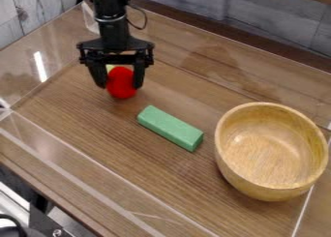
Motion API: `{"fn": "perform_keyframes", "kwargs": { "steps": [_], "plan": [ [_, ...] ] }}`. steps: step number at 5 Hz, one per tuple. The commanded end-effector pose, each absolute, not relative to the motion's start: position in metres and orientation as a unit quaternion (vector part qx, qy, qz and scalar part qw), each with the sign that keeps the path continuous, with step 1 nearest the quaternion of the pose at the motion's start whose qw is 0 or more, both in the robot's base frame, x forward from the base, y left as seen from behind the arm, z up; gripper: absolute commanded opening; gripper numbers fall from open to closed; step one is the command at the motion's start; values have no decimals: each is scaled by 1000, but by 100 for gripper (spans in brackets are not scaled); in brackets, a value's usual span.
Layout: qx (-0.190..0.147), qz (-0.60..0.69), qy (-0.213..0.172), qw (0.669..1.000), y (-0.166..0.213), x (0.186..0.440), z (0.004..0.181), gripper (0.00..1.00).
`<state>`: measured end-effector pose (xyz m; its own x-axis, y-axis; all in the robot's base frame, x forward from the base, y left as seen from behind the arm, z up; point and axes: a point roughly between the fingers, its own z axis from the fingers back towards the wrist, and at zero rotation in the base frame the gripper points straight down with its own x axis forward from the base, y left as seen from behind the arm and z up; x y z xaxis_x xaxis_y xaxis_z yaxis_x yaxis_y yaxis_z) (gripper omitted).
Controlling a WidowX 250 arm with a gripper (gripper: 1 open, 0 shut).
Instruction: Move the red fruit to the right
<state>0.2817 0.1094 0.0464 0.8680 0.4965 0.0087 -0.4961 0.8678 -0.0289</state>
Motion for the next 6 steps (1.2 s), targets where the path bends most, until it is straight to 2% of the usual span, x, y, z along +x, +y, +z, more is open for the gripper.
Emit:
{"fn": "perform_keyframes", "kwargs": {
  "steps": [1, 2, 3, 4, 5, 6],
  "plan": [
    [-14, 234, -45, 971, 122, 300, 60, 100],
    [-12, 261, -45, 964, 123, 307, 59, 0],
    [-14, 282, -54, 958, 112, 320, 76, 0],
    [-20, 243, -59, 968, 78, 328, 102, 0],
    [-25, 203, -59, 977, 42, 335, 117, 0],
    [-22, 180, -56, 982, 18, 341, 115, 0]
  ]
}}
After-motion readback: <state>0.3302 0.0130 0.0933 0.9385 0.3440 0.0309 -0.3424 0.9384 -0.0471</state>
